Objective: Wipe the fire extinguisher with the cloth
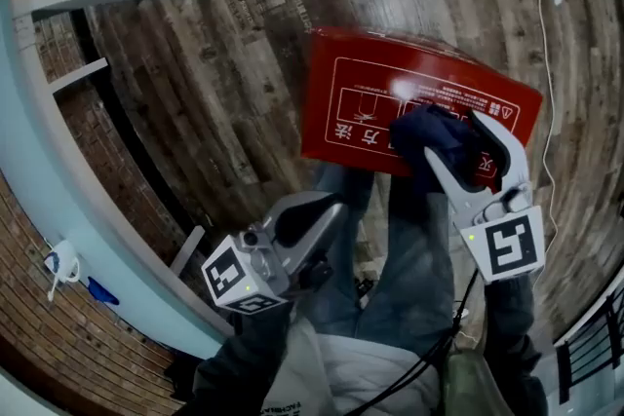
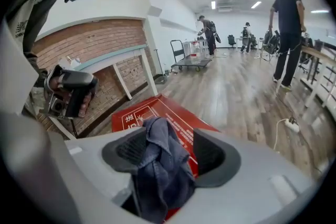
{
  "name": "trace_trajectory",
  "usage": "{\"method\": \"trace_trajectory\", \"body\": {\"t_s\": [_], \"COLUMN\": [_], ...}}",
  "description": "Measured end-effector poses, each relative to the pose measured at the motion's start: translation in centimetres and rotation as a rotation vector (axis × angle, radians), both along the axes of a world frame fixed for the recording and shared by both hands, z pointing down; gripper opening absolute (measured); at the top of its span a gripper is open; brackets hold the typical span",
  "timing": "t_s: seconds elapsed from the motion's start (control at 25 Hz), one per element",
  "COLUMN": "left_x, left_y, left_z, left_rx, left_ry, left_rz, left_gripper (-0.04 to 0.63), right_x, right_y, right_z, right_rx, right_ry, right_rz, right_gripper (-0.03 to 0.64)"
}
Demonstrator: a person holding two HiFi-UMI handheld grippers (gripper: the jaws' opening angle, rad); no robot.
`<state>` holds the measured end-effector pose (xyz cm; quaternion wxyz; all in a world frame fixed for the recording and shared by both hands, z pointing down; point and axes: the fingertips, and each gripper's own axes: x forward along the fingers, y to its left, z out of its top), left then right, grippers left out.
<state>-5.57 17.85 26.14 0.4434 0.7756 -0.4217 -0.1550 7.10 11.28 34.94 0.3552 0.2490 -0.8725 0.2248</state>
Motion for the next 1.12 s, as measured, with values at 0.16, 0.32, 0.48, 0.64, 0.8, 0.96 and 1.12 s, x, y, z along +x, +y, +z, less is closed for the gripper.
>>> {"method": "trace_trajectory", "body": {"t_s": [0.16, 0.32, 0.48, 0.64, 0.8, 0.96, 1.12], "left_x": [0.7, 0.2, -0.4, -0.7, -1.0, -1.0, -1.1], "left_y": [-0.6, -0.1, 0.5, 0.6, 0.7, 0.7, 0.8], "left_z": [-2.5, -4.7, -7.7, -10.2, -10.9, -10.6, -10.7], "left_rx": [0.024, 0.014, 0.013, 0.029, 0.024, 0.011, 0.002], "left_ry": [0.001, -0.015, -0.022, -0.025, -0.036, -0.032, -0.019], "left_rz": [-0.017, -0.059, -0.096, -0.106, -0.122, -0.133, -0.144], "left_gripper": [0.003, 0.003, 0.003, 0.003, 0.003, 0.003, 0.003], "right_x": [0.9, -0.9, -0.2, 1.2, -1.1, -4.5, -3.2], "right_y": [0.6, 3.4, 6.1, 6.1, 4.6, 2.1, 1.5], "right_z": [0.1, -0.1, -0.7, 0.3, 2.1, 2.3, 2.2], "right_rx": [0.029, -0.021, -0.102, -0.074, -0.07, -0.071, -0.014], "right_ry": [0.043, 0.041, 0.079, 0.146, 0.091, 0.009, 0.082], "right_rz": [-0.087, -0.168, -0.166, -0.177, -0.204, -0.168, -0.171], "right_gripper": [0.265, 0.265, 0.25, 0.211, 0.212, 0.17, 0.096]}}
